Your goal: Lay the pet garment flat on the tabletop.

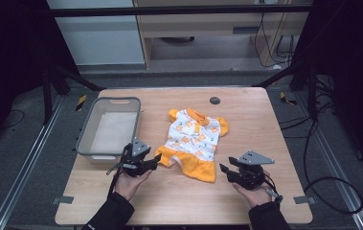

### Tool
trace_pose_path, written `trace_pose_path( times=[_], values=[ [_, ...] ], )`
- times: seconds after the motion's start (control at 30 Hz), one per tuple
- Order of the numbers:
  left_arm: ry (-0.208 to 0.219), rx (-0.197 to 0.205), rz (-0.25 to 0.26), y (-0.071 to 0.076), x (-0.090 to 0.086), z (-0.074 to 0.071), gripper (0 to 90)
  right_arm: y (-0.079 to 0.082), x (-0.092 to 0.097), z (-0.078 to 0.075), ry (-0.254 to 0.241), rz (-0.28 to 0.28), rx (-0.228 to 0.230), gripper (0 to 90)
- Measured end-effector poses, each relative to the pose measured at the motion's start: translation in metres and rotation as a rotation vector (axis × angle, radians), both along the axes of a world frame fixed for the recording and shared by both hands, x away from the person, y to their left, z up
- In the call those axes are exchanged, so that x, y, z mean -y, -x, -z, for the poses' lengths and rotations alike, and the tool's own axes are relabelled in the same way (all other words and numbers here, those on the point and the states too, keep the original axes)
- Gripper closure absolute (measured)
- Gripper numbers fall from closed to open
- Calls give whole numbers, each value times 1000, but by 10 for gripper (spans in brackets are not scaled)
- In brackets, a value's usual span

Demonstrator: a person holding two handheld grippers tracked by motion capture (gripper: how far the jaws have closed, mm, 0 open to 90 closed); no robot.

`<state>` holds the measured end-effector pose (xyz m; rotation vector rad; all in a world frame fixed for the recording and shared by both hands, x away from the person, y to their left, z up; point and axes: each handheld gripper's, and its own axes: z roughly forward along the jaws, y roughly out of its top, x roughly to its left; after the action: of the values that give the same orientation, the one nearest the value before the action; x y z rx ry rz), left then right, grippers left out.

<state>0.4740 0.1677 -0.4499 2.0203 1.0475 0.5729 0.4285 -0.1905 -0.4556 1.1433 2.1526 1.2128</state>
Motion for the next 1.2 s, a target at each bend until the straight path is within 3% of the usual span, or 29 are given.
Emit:
trace_pose_path(
  times=[0.1, 0.2, 0.63, 0.87, 0.97, 1.2],
  values=[
    [-11, -1, -1, -3, 1, 5, 494, 1, -5, 8, 20, -12, -29, 543],
    [-19, -29, -5, -7, 3, 14, 503, -1, -8, 14, 29, -20, -45, 547],
    [-37, -74, -6, -22, 13, 36, 484, -9, -27, 32, 20, -47, -114, 574],
    [-77, -97, 0, -24, 19, 45, 481, -15, -36, 42, 62, -55, -150, 581],
    [-87, -103, 1, -24, 20, 47, 496, -16, -38, 45, 87, -59, -158, 602],
    [-86, -105, -5, -24, 19, 47, 567, -16, -38, 46, 80, -56, -173, 703]
  ],
)
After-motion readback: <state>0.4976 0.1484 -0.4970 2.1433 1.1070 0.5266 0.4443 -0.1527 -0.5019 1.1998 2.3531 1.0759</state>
